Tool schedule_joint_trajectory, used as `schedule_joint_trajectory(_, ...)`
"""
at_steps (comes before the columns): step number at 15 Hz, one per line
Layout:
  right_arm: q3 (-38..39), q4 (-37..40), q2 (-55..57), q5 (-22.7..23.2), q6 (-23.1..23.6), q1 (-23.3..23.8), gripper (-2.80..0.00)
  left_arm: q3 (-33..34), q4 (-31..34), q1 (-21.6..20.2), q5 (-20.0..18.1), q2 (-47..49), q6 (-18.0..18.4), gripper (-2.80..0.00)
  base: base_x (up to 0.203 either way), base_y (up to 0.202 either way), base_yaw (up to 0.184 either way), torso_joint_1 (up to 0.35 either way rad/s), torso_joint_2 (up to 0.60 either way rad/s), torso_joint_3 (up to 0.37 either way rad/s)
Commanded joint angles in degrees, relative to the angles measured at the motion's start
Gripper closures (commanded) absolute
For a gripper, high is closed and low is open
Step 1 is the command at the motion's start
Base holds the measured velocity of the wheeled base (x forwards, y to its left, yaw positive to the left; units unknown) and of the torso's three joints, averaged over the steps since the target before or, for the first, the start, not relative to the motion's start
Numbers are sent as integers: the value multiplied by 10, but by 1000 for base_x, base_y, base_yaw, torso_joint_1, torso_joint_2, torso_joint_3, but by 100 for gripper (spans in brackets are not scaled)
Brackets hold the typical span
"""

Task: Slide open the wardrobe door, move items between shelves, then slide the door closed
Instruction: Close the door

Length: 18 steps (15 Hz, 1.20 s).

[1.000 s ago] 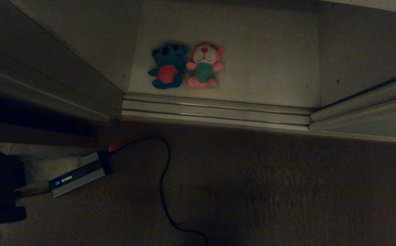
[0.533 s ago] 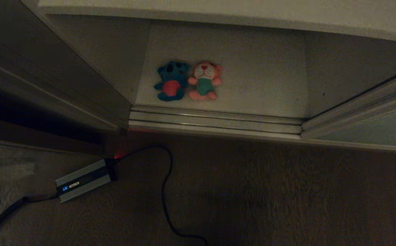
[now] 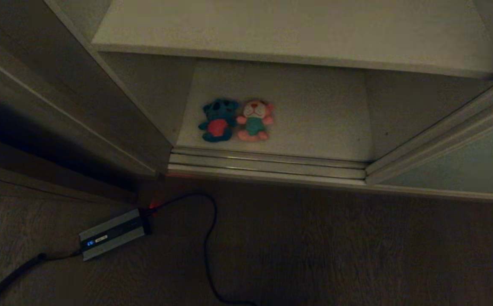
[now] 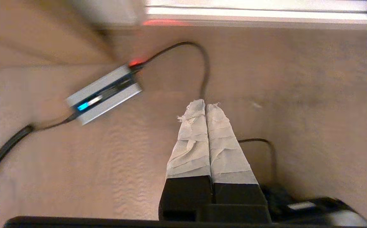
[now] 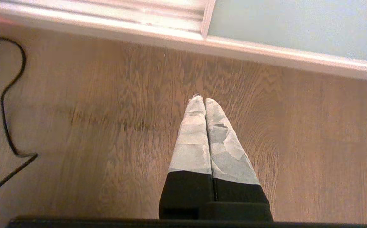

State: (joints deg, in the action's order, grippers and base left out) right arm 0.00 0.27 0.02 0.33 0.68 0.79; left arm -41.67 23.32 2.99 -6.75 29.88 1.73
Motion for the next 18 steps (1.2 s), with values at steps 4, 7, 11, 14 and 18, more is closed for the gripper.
schedule_joint_trajectory(4,3,0,1,0,0,0,0,212,-109,-39,28,-151,4,0,0,0,0,1,1,200)
schedule_joint_trajectory(7,2,0,0,0,0,0,0,313,-203,-39,70,-179,20,0,0,0,0,5,-2,204)
schedule_joint_trajectory(11,2,0,0,0,0,0,0,402,-252,-32,57,-296,63,0,0,0,0,4,0,204)
schedule_joint_trajectory(14,3,0,0,0,0,0,0,416,-232,-30,48,-299,40,0,0,0,0,2,-2,200)
schedule_joint_trajectory(18,2,0,0,0,0,0,0,417,-233,-30,47,-299,38,0,0,0,0,3,3,200)
